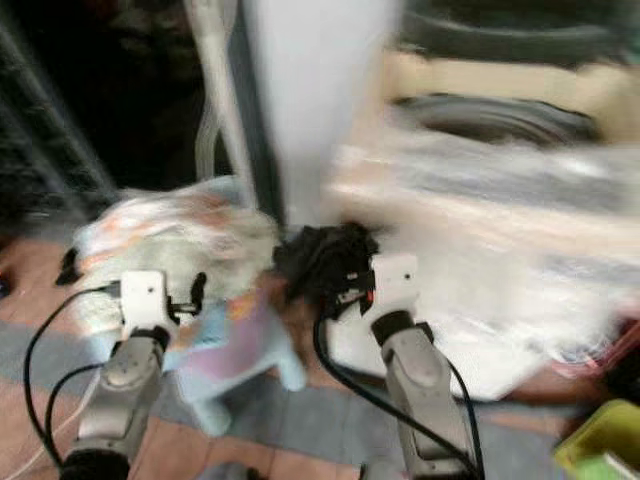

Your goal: Clothes washing

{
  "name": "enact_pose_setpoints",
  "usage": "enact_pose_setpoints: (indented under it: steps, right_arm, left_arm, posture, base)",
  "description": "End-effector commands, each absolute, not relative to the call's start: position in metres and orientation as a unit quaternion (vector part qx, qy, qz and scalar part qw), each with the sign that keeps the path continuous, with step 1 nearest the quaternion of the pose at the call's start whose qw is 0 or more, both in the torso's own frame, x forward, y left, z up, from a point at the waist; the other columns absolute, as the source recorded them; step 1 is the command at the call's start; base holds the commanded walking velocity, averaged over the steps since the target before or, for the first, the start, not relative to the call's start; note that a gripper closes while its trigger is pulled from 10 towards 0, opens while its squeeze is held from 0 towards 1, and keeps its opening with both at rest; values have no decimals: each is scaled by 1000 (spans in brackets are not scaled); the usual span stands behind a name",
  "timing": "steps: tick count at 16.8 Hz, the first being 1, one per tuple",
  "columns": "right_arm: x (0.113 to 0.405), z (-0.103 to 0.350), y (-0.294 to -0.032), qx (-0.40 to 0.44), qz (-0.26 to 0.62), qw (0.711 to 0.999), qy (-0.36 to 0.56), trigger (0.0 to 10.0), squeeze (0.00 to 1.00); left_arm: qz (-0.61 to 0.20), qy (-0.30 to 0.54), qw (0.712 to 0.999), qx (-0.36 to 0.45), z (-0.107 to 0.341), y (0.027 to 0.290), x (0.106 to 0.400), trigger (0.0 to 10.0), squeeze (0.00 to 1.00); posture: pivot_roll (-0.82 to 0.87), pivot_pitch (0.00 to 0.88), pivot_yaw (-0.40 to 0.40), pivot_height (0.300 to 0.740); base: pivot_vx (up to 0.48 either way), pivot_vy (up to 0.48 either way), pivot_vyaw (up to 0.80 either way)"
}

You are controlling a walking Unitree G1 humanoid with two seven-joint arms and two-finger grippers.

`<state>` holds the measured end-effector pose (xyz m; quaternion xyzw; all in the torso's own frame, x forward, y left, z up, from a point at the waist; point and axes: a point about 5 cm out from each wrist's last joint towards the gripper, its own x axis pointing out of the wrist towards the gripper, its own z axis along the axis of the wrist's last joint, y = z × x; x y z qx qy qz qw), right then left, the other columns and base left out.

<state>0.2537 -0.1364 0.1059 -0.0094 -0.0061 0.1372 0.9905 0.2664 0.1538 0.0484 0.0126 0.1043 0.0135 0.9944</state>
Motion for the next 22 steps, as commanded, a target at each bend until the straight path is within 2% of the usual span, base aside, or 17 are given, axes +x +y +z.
enact_pose_setpoints:
  steps: [1,5,8,9,13,16,22]
  right_arm:
    - [254,109,-138,-8,131,991,-12,10000,0]
    - [256,110,-137,-14,129,991,-15,10000,0]
    - [258,107,-148,-22,92,995,-6,10000,0]
    - [255,98,-159,-39,60,997,6,10000,0]
    - [247,86,-174,-46,27,998,30,10000,0]
    - [250,90,-171,-55,35,998,19,10000,0]
    - [257,109,-148,-75,117,990,-28,10000,0]
  left_arm:
    - [8,104,994,15,48,151,266,10000,0]
    - [11,101,995,8,48,152,268,10000,0]
    - [18,95,995,6,52,159,266,10000,0]
    - [14,94,995,7,52,166,260,10000,0]
    - [43,103,993,35,42,180,241,10000,0]
    - [39,94,994,32,46,179,243,10000,0]
    - [23,108,994,10,38,174,237,10000,0]
  posture:
    - [-81,0,94,740]
    - [-80,0,96,740]
    - [-70,0,96,740]
    - [-67,0,93,740]
    - [-76,0,99,740]
    - [-74,0,92,740]
    - [-88,0,93,740]
  base:
    - [0,0,-488]
    - [0,0,0]
    - [0,0,-642]
    - [0,0,-800]
    - [0,0,-800]
    - [0,0,-725]
    - [0,0,0]
